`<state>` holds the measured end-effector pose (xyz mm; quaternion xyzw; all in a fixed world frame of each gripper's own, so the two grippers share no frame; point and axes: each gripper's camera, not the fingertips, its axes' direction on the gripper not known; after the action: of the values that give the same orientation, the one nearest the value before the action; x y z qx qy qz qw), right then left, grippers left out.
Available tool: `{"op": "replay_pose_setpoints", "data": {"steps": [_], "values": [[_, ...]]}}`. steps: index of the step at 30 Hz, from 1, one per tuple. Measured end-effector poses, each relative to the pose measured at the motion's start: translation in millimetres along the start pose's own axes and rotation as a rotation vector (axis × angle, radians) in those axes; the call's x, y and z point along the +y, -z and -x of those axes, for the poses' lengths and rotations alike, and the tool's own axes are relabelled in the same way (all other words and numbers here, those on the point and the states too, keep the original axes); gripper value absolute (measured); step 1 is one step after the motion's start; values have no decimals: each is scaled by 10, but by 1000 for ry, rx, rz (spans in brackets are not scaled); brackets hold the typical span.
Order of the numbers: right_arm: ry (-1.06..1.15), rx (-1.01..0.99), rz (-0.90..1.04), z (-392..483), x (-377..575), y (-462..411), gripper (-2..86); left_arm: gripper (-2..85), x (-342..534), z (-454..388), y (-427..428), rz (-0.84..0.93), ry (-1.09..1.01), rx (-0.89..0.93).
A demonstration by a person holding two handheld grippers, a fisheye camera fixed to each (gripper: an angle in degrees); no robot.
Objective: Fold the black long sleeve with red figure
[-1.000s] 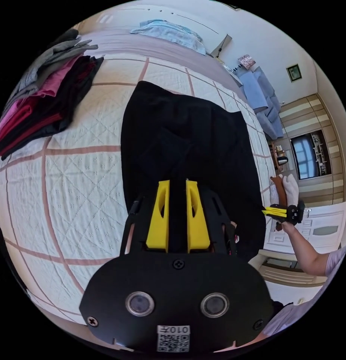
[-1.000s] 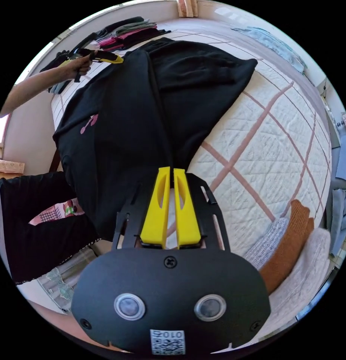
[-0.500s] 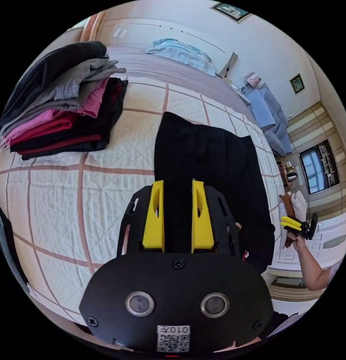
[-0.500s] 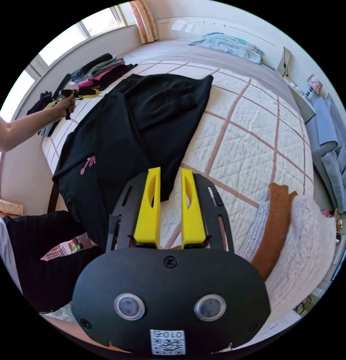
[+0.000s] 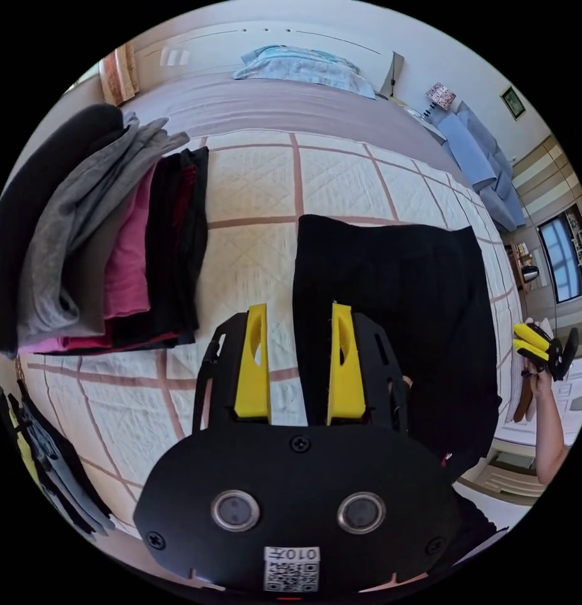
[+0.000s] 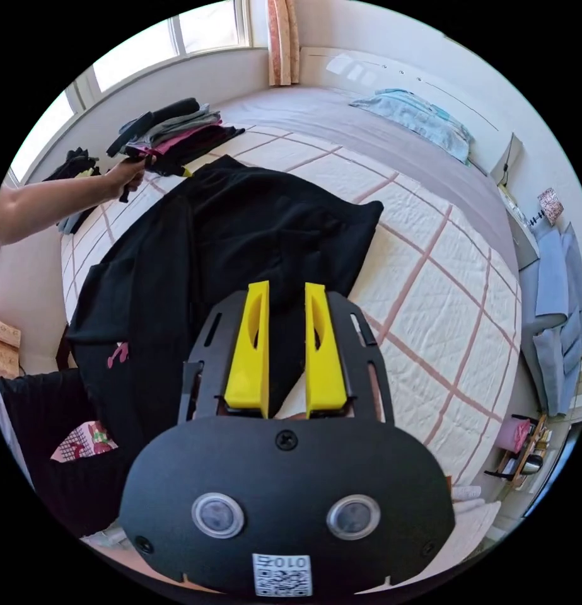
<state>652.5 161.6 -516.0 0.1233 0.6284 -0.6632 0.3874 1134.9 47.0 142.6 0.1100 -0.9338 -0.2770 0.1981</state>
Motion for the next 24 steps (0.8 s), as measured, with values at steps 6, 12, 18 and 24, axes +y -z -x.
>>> {"op": "replay_pose_setpoints", "data": {"steps": [6,12,18,24], "values": [[-238,-11,-12,-753,-618,-368,120,107,-161,-64,-274,32,-50,48],[-284,-88,80,-1026,-924,-897,50,26,-33,-91,-256,-105,-94,175],[-192,64,101,-962,-928,-977,33,4,38,-188,-242,-136,-120,-35],[-192,34,122,-1084,-882,-1286,41,11,5,-280,-798,-49,-139,-134]]}}
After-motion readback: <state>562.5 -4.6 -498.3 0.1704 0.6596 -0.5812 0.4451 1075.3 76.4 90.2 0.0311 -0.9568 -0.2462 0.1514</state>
